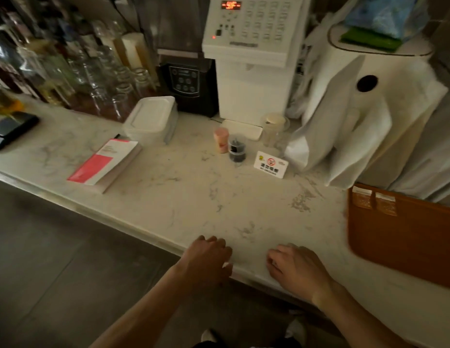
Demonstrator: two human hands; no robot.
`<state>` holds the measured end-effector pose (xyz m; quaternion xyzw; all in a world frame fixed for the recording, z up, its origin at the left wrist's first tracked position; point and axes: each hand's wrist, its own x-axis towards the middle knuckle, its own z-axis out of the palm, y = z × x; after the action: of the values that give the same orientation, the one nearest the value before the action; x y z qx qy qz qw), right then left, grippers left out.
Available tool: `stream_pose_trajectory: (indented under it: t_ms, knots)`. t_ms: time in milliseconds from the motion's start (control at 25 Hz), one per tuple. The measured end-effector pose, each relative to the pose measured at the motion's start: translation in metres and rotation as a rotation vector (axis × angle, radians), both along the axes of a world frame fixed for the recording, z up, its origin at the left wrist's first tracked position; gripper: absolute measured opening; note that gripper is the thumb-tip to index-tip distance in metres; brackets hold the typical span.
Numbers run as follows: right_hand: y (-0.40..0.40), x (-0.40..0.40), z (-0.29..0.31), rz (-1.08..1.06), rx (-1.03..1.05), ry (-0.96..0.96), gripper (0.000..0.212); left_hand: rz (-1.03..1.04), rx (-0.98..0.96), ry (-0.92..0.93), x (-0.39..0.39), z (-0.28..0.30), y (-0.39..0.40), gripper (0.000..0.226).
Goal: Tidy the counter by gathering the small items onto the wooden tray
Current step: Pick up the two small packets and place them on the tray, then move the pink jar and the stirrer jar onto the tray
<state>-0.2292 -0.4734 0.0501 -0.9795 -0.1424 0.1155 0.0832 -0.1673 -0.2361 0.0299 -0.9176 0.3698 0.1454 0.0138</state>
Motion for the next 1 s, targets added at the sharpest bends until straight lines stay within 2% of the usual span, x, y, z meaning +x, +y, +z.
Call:
stream_pose_trajectory:
  t_ms: [160, 400, 720, 1000]
  knots:
    - [0.044, 0.005, -0.005, -0.019, -0.042, -0.048, 0.031, 0.005, -0.026, -0.035, 0.012, -0.004, 0.038, 0.038]
    - [0.07, 0.032, -0.008, -0.074, -0.112, -0.006, 0.03, 0.013, -0.058, -0.111, 0.043, -0.013, 0.068, 0.041]
    - [0.071, 0.097, -0.006, -0.172, -0.104, -0.062, 0.029, 0.026, -0.082, -0.124, 0.111, -0.007, 0.068, 0.042]
    - [0.048, 0.151, -0.007, -0.274, -0.114, -0.115, 0.028, 0.013, -0.024, -0.12, 0.185, -0.007, 0.057, 0.041]
